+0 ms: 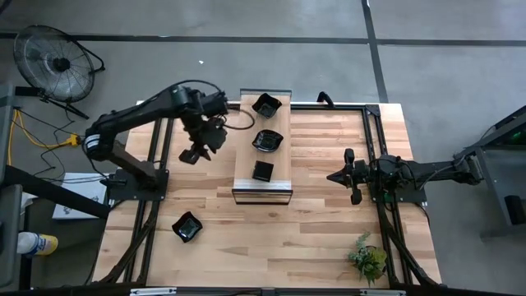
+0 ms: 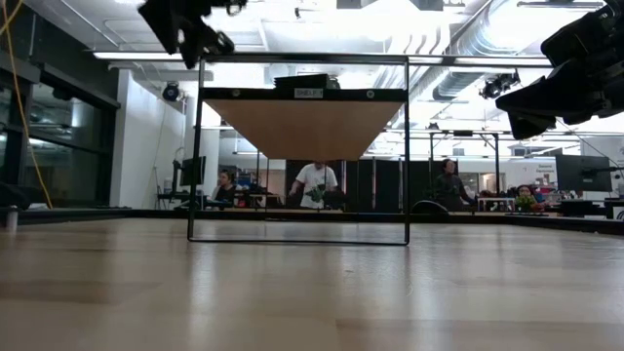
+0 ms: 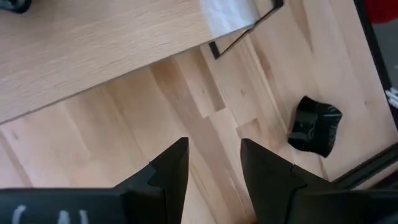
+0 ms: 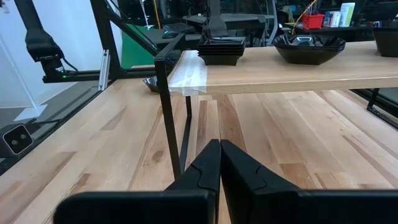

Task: Pick & Place Mini shaped plates
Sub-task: Stack the distorted square plate on top of the stacked distorted square plates on the shelf

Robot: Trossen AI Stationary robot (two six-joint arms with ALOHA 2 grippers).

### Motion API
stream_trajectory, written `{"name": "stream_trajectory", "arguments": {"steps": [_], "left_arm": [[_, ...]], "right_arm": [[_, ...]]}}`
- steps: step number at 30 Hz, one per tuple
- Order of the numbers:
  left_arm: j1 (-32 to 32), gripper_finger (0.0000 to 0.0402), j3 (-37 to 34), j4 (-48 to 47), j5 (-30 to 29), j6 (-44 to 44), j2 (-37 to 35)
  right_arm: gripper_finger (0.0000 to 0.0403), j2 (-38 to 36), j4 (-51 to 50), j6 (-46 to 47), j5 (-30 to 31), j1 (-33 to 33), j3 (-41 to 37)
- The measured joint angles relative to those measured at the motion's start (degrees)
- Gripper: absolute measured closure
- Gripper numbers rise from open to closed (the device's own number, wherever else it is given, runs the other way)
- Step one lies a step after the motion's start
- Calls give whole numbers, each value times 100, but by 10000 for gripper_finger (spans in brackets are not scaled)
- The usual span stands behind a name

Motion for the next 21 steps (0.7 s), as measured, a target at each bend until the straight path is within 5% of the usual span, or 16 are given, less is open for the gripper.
{"name": "stream_trajectory", "arguments": {"steps": [10,21], "left_arm": [[-1497,259,2,151,-1317,-2363,-858],[-3827,259,-68,141,-3070,-6063,-1133]], "right_arm": [[398,0,-1,0,1,0,0],[398,0,0,-1,0,0,0]]}}
